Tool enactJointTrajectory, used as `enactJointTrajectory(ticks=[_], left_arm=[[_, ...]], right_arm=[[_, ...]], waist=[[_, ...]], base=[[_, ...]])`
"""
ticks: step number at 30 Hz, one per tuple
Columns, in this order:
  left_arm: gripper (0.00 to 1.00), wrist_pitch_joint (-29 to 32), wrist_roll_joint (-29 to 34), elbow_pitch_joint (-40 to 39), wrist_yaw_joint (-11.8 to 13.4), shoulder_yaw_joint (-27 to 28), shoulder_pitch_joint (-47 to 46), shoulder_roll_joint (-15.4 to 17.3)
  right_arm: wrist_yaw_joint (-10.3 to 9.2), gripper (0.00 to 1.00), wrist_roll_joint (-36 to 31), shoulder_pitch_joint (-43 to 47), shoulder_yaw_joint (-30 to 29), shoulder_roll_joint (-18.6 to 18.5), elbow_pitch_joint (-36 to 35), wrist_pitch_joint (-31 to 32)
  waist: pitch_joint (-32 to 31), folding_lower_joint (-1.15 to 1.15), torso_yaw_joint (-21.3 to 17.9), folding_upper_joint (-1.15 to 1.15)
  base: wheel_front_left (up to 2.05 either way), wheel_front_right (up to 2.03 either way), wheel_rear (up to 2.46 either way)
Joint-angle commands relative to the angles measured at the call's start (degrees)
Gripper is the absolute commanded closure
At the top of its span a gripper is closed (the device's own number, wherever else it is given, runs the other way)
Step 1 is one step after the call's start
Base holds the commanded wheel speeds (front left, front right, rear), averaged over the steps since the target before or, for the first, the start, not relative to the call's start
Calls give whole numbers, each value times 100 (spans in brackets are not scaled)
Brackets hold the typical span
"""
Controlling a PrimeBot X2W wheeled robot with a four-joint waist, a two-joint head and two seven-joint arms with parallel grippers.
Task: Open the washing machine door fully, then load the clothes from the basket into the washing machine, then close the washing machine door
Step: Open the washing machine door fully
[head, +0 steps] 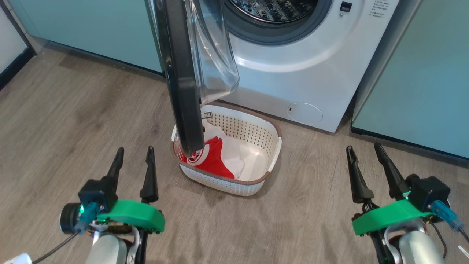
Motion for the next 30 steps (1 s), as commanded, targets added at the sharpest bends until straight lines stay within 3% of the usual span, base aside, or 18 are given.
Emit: enactJointTrajectory(ticks=[1,11,12,13,19,30], left_arm=[[0,-56,54,-164,-3,133,-141,53],[0,-56,33,-178,-5,108,-161,53],[15,-56,-4,-173,-23,107,-160,53],[100,-56,-61,-165,-69,113,-164,53],[100,-56,-243,-633,-215,236,-209,53],[100,-56,-226,-1615,-51,578,-659,53]], right_arm=[[0,0,-23,-199,143,-8,-170,-52],[0,0,-64,-216,144,-8,-193,-52],[0,0,-122,-219,159,-8,-196,-52],[0,0,-164,-224,175,-8,-200,-52],[0,0,-195,-250,174,-8,-218,-52],[0,0,-258,-335,295,-8,-231,-52]], waist=[[0,0,-2,0],[46,0,-21,0],[50,0,-26,0],[59,0,-36,0],[111,0,-59,0],[268,0,-200,0]], base=[[0,0,0],[0,0,0],[0,0,0],[0,0,0],[0,0,0],[0,0,0]])
